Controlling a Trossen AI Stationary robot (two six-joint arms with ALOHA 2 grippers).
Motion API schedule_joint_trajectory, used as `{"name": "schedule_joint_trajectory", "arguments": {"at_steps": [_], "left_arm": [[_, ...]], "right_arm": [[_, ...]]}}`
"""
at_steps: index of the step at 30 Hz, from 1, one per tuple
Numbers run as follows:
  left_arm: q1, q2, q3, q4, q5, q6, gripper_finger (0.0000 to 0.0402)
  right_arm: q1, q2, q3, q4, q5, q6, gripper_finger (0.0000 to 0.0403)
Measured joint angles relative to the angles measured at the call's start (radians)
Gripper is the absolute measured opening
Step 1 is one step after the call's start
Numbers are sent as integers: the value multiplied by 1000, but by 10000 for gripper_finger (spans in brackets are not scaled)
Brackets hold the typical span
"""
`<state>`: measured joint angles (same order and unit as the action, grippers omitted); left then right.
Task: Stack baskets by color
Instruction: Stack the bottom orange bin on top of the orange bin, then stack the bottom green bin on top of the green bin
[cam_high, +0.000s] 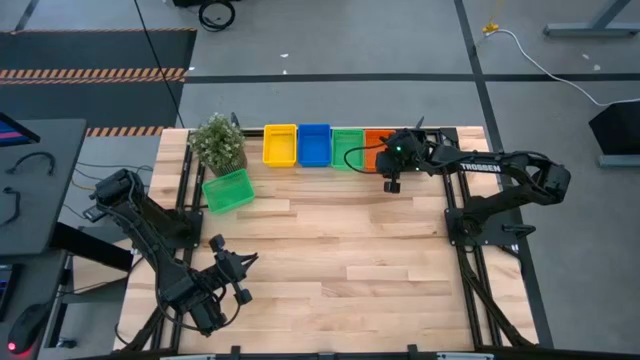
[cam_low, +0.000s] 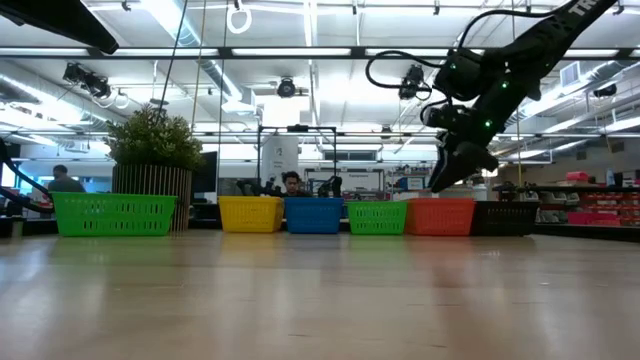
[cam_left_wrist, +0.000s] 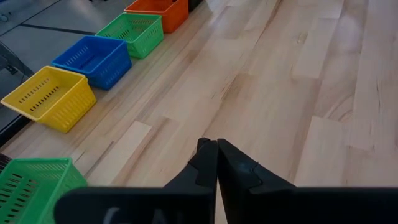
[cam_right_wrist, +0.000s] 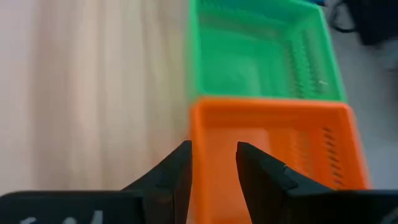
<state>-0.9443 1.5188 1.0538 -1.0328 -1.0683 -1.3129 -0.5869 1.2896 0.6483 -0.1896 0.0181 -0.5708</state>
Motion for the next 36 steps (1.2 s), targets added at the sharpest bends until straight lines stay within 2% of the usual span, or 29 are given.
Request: {"name": "schedule_joint_trajectory", "arguments": {"at_steps": [4,6,11,14,17,20,27,36], "left_arm": [[0,0,0,0,0,0,13],[0,0,0,0,0,0,15],[0,0,0,0,0,0,19],[0,0,0,0,0,0,14],[0,0,0,0,0,0,10],[0,0,0,0,0,0,9],[0,0,0,0,-2,0,21],[0,0,0,0,-4,0,10]], "right_arm": [[-12,0,0,6,-143,59,123],[-23,0,0,8,-171,83,113],[-48,0,0,11,-166,140,74],[-68,0,0,22,-114,202,39],[-82,0,-5,19,-119,235,8],[-84,1,-33,38,-133,252,11],[-85,1,-139,193,-64,256,4],[-85,-33,-141,219,-59,236,7]]}}
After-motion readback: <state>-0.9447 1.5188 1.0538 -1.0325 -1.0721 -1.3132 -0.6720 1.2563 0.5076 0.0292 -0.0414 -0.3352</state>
